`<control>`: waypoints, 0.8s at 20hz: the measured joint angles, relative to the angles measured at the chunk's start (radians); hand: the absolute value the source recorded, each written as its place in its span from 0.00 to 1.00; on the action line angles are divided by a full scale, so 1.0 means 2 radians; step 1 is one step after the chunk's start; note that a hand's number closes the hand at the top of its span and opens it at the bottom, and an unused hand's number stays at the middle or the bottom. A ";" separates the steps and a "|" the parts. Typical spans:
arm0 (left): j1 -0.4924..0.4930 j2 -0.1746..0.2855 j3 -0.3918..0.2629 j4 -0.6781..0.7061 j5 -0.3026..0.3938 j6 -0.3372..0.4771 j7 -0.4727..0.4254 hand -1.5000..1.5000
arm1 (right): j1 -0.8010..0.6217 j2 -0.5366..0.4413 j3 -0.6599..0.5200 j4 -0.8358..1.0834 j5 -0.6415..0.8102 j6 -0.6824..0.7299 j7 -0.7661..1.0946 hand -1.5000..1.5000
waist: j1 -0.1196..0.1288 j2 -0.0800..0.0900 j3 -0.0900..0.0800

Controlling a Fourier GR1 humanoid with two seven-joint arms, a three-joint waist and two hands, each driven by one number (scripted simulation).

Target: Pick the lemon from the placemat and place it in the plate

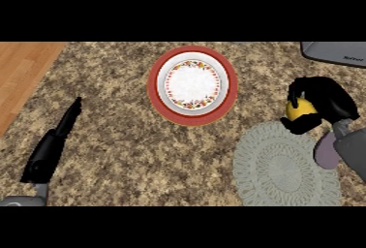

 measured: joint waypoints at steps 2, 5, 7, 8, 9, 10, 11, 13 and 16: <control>-0.002 0.001 0.003 0.005 0.000 0.001 0.000 0.50 | -0.031 -0.003 -0.014 0.029 -0.005 0.001 -0.042 1.00 | -0.004 -0.001 0.000; -0.007 -0.003 0.001 0.007 -0.001 0.002 0.005 0.50 | -0.076 -0.003 -0.035 0.069 -0.011 -0.007 -0.105 1.00 | -0.011 -0.003 0.001; -0.009 -0.004 0.003 0.011 -0.001 0.004 0.006 0.50 | -0.105 0.005 -0.048 0.093 -0.018 -0.013 -0.147 1.00 | -0.015 -0.004 0.001; -0.008 -0.004 0.005 0.013 -0.001 0.005 0.008 0.50 | -0.116 0.007 -0.056 0.103 -0.025 -0.014 -0.174 1.00 | -0.018 -0.005 0.001; -0.009 -0.004 0.007 0.017 -0.002 0.006 0.006 0.50 | -0.128 0.013 -0.062 0.112 -0.032 -0.014 -0.198 1.00 | -0.022 -0.006 0.000; -0.009 -0.004 0.007 0.018 -0.003 0.007 0.007 0.50 | -0.141 0.018 -0.068 0.121 -0.041 -0.010 -0.222 1.00 | -0.024 -0.007 0.000; -0.009 -0.004 0.008 0.019 -0.003 0.008 0.007 0.50 | -0.152 0.024 -0.073 0.132 -0.048 -0.005 -0.247 1.00 | -0.026 -0.007 0.000; -0.004 -0.002 0.012 0.022 -0.003 0.009 0.004 0.50 | -0.175 0.031 -0.081 0.156 -0.063 0.016 -0.294 1.00 | -0.031 -0.010 0.000; 0.002 -0.004 0.015 0.021 -0.003 0.012 0.008 0.50 | -0.212 0.052 -0.087 0.199 -0.077 0.046 -0.349 1.00 | -0.040 -0.013 -0.001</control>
